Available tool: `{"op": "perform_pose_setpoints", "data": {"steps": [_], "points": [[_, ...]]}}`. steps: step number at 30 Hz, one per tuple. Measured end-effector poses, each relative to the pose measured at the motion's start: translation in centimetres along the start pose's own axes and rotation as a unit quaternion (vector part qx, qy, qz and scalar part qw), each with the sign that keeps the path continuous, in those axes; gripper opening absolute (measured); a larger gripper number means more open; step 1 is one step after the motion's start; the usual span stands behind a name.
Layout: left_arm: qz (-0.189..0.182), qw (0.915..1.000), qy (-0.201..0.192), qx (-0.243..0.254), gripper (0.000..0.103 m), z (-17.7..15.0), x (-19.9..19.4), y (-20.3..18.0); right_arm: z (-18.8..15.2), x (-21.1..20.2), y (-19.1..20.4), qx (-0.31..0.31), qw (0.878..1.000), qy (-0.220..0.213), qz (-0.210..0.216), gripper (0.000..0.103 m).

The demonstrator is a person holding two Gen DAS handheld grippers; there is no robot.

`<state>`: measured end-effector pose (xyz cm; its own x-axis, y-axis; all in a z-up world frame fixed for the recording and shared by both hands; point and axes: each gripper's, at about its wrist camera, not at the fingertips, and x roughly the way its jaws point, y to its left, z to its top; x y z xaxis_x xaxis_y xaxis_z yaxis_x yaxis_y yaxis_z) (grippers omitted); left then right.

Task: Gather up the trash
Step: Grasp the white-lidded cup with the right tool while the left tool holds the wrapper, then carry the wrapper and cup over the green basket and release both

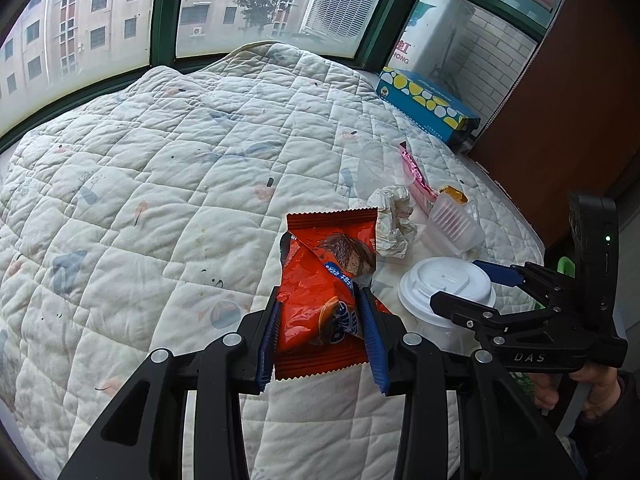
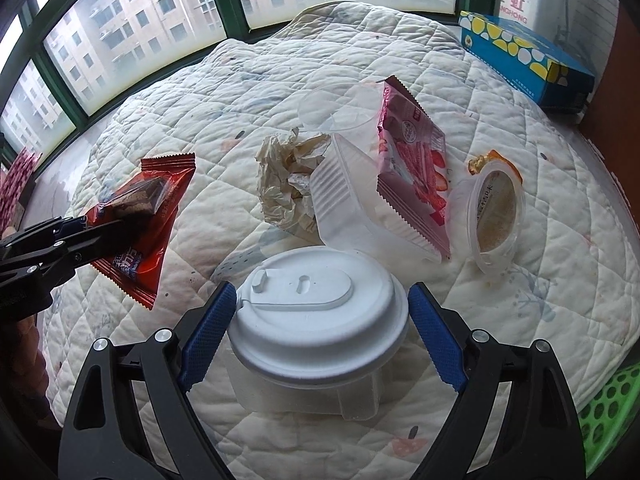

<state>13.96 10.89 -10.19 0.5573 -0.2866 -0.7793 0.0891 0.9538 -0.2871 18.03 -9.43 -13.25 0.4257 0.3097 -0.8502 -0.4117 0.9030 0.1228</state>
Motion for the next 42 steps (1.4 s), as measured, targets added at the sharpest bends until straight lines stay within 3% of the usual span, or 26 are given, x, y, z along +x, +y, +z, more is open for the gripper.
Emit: {"op": "perform_pose_setpoints", "data": {"steps": [14,26,42], "points": [[0.0,0.9999,-0.014,0.003,0.037,0.2,-1.8,-0.7,-1.3,-3.8,-0.3,0.025,0.998,-0.049,0.024,0.085],[-0.026,0.9982,-0.036,0.04,0.037,0.5,-4.2,-5.4,-4.2,-11.2,-2.6,0.075,0.989,-0.125,0.031,0.085],[-0.095,0.9873,-0.027,0.124,0.037,0.7,-3.6,-16.9,-11.6,-18.8,-11.0,0.155,0.97,-0.171,-0.071,0.085]]}}
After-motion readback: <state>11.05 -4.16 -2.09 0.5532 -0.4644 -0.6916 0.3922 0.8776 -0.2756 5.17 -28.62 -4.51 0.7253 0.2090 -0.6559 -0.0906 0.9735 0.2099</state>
